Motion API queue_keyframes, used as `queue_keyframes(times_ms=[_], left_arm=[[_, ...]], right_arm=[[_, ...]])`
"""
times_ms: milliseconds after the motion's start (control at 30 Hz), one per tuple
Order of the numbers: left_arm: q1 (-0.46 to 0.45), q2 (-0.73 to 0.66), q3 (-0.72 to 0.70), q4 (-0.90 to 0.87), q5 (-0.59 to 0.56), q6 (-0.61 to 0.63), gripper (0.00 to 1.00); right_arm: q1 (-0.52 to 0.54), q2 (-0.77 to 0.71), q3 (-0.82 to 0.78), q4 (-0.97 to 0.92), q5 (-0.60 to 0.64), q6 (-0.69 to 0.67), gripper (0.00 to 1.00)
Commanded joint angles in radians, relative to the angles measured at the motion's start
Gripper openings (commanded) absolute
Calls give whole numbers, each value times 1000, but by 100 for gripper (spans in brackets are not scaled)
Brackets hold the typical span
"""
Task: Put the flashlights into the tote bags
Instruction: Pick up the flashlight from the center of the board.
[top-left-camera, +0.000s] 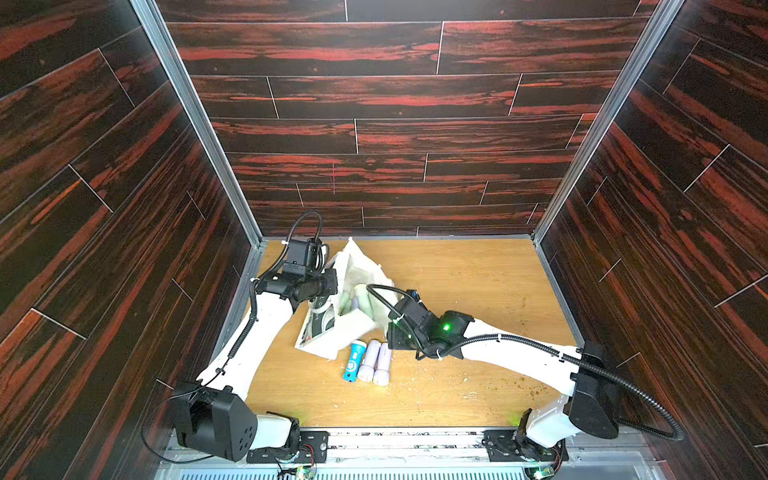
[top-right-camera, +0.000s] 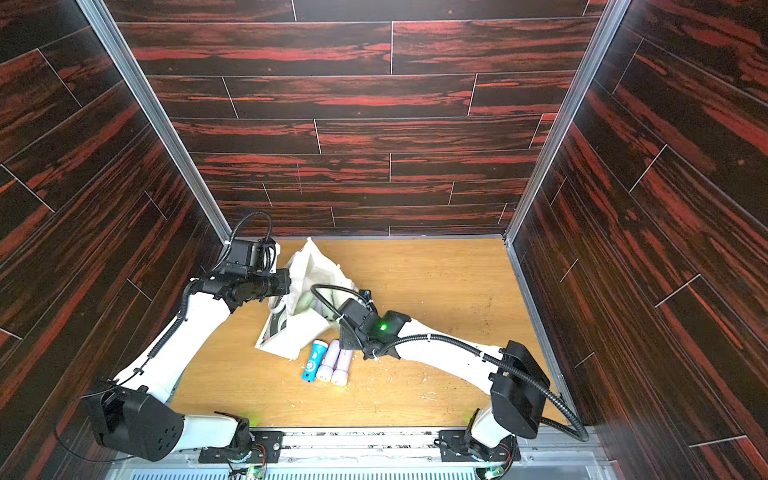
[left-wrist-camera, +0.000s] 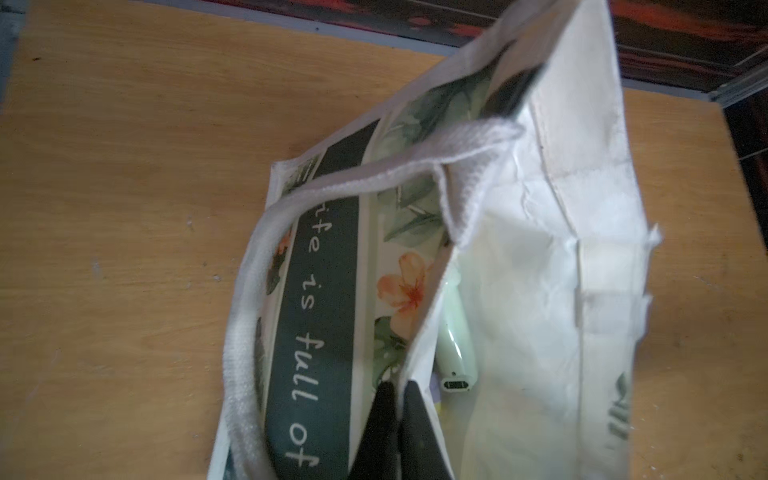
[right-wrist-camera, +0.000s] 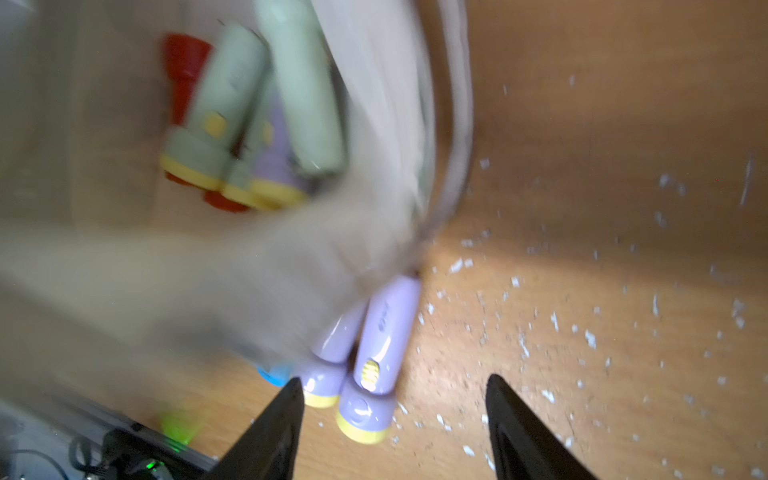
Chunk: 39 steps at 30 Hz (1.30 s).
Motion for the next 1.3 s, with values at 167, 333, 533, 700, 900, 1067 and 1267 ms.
queue_keyframes(times_ms=[167,333,533,700,900,1067,1267], left_arm=[[7,-17,15,-37,-67,15,0],[8,-9,18,-39,-104,2,0],[13,4,25,-69,-189,-4,0],[13,13,30,-95,-274,3,0],[13,19,32,-114,-335,8,0],[13,21,32,-114,-326,9,0],[13,18,32,-114,-330,11,0]], right_arm=[[38,-85,13,-14,32,17,80],[42,-50,-9,-26,6,56,79],[62,64,11,-66,-26,109,73],[62,131,25,-66,-56,111,73],[61,225,81,-77,-102,92,70],[54,284,126,-81,-118,77,69],[33,329,129,-91,-145,95,60]])
